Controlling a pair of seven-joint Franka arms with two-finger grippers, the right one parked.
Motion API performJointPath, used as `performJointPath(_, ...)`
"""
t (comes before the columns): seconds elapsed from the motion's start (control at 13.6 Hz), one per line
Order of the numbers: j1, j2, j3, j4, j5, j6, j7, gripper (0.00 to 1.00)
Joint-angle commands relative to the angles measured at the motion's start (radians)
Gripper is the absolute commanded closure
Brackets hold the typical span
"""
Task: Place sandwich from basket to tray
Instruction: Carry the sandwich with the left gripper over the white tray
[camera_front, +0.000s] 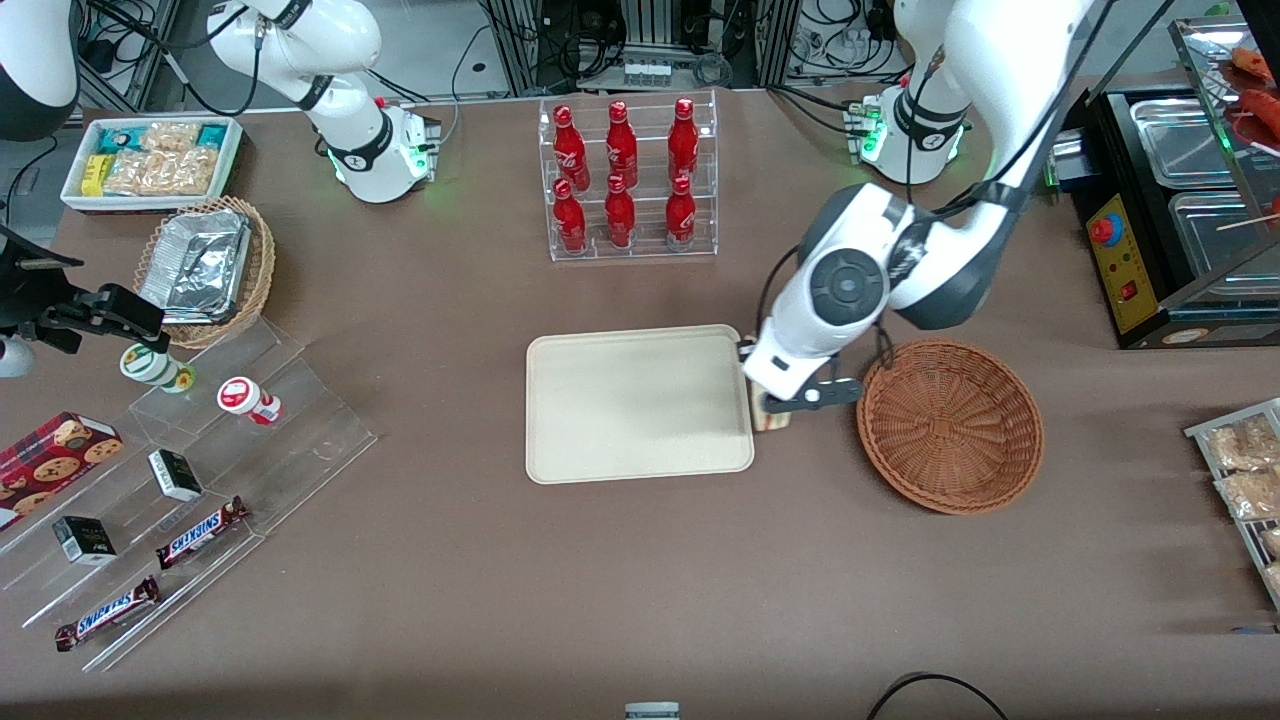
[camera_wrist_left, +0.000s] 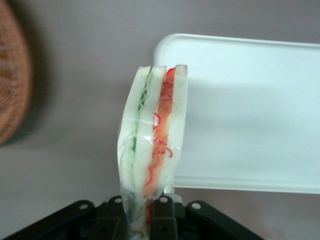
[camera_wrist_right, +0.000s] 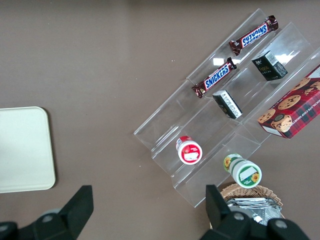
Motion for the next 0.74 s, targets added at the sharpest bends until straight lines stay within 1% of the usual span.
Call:
performJointPath(0.0,-0.104,0.17,0.013,0.206,0.027,-0.034,-0.065,1.0)
performJointPath(0.15,-0.166,0.214,0.013,0.239,0.12,-0.033,-0.118,1.0)
performJointPath(0.22,-0.187,0.235,0.013,0.264,0.141,-0.033,-0.163,1.0)
performJointPath(0.37,-0.207,0.28,0.013,0.314,0.155,-0.031,-0.174,1.0)
performJointPath(0.51,-0.242,0.332,0.025,0.373,0.163,-0.027,-0.229,1.0)
performJointPath(0.66,-0.278,0.376,0.053,0.429,0.211,-0.024,-0.282,1.0)
